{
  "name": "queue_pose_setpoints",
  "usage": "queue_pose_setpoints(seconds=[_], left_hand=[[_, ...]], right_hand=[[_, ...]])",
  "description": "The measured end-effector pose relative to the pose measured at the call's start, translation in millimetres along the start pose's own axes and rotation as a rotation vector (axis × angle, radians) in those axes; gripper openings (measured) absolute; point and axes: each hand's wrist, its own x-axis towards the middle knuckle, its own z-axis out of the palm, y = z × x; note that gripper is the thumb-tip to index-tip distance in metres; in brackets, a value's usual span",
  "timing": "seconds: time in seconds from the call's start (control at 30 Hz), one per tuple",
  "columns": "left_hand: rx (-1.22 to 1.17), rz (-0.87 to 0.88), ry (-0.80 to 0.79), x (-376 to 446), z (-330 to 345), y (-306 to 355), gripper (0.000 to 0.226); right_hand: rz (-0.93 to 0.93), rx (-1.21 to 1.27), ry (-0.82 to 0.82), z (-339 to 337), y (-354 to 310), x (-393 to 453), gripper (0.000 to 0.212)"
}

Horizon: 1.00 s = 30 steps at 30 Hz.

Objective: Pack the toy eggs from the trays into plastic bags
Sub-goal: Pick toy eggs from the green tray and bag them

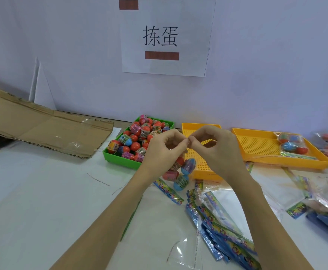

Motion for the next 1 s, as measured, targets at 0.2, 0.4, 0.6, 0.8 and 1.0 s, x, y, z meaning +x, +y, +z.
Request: queue_pose_setpoints(seconds=[0.2, 0.4, 0.6, 0.8, 1.0], left_hand=[[-0.154, -0.089, -0.047, 1, 1, -5, 0.011], [-0.248, -0.108, -0.005, 5, -2, -8, 0.013], [-0.294, -0.175, 0.180, 10, -12, -15, 0.011], [-0.231, -0.239, 0.288, 11, -13, -20, 0.013], [-0.187, -0.268, 0.261, 12, -13, -20, 0.011]], right_hand=[[-0.004, 0.016, 0.007, -2, 1, 0, 0.011], [0.067, 0.060, 0.082, -9, 6, 2, 0.007], [0.269, -0.137, 0.359, -42, 44, 2, 0.010], [0.390, -0.294, 0.271, -48, 74, -9, 0.014], [0.530, -0.334, 0.129, -54, 92, -11, 0.012]])
